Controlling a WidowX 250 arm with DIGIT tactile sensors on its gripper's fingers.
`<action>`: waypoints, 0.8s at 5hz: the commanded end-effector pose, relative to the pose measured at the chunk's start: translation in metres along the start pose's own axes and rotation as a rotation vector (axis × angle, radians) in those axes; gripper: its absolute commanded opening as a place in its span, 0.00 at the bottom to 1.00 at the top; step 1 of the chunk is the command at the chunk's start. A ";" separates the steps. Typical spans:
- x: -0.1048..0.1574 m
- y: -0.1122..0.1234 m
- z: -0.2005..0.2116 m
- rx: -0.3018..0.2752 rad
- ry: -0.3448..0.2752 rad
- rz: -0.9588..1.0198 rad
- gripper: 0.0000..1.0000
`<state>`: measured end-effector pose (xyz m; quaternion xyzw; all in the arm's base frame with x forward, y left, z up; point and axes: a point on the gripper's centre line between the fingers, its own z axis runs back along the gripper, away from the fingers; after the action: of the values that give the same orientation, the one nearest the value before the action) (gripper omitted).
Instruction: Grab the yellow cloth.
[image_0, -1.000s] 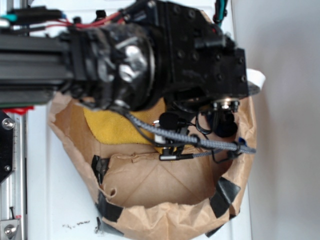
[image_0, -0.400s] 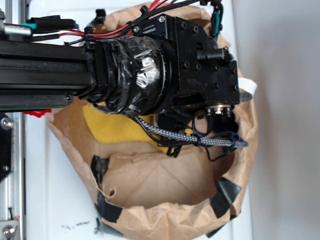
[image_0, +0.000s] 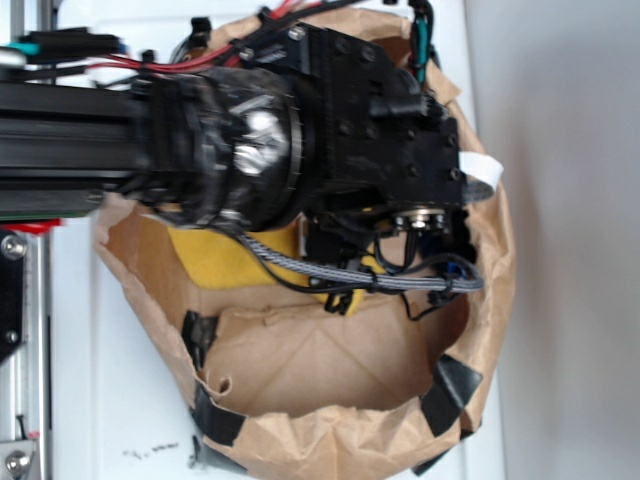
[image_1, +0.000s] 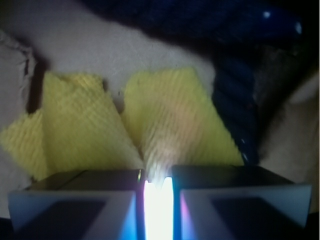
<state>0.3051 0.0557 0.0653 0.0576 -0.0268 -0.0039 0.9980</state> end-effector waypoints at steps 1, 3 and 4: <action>-0.008 0.025 0.078 -0.061 -0.180 0.076 0.00; -0.022 0.037 0.136 -0.132 -0.262 0.123 0.00; -0.022 0.031 0.128 -0.113 -0.245 0.093 1.00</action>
<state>0.2803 0.0669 0.1826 -0.0081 -0.1268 0.0332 0.9913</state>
